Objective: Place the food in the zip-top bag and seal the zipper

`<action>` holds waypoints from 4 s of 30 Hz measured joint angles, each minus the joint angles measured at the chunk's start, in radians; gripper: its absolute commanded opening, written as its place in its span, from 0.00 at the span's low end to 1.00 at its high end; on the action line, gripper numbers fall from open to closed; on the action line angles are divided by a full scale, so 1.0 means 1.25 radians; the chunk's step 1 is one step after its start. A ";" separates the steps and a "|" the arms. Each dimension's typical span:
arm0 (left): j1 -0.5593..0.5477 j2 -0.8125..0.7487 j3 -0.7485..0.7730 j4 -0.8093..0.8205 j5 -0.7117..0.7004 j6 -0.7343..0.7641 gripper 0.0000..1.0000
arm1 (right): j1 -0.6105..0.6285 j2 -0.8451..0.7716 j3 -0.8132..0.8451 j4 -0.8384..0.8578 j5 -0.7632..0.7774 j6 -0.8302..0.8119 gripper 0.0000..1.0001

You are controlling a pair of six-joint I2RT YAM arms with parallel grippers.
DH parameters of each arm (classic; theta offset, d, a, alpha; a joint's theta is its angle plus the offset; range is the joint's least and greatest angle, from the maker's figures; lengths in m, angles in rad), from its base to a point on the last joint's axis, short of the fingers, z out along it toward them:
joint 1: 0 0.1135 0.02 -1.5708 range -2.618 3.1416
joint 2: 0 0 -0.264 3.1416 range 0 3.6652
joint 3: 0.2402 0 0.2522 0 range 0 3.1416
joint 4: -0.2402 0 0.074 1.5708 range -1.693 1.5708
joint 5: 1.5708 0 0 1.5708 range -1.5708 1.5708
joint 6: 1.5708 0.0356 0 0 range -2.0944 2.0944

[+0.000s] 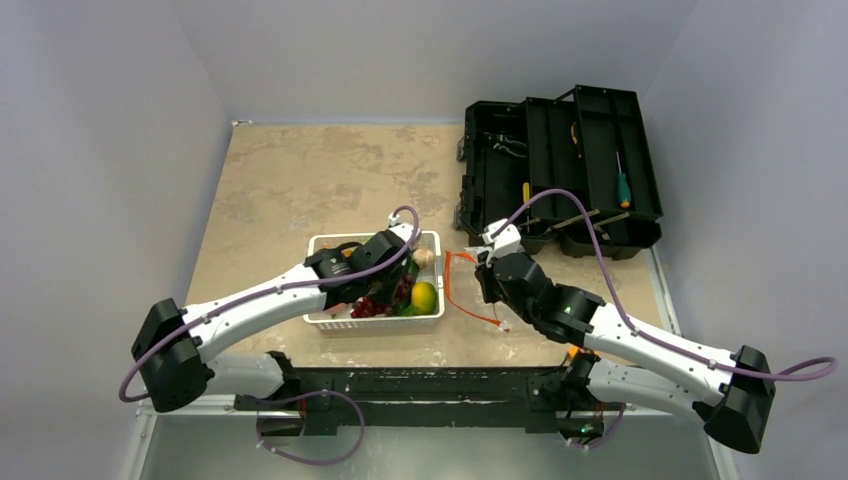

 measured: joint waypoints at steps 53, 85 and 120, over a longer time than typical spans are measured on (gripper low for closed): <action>0.002 0.121 0.167 0.291 0.385 -0.274 0.00 | -0.002 -0.116 -0.056 0.056 -0.068 -0.048 0.00; 0.009 0.071 -0.074 0.628 0.284 -0.559 0.62 | -0.003 -0.178 -0.085 0.092 -0.124 -0.055 0.00; -0.148 0.040 -0.008 0.321 0.048 -0.330 0.35 | -0.002 -0.296 -0.085 0.089 -0.127 -0.030 0.00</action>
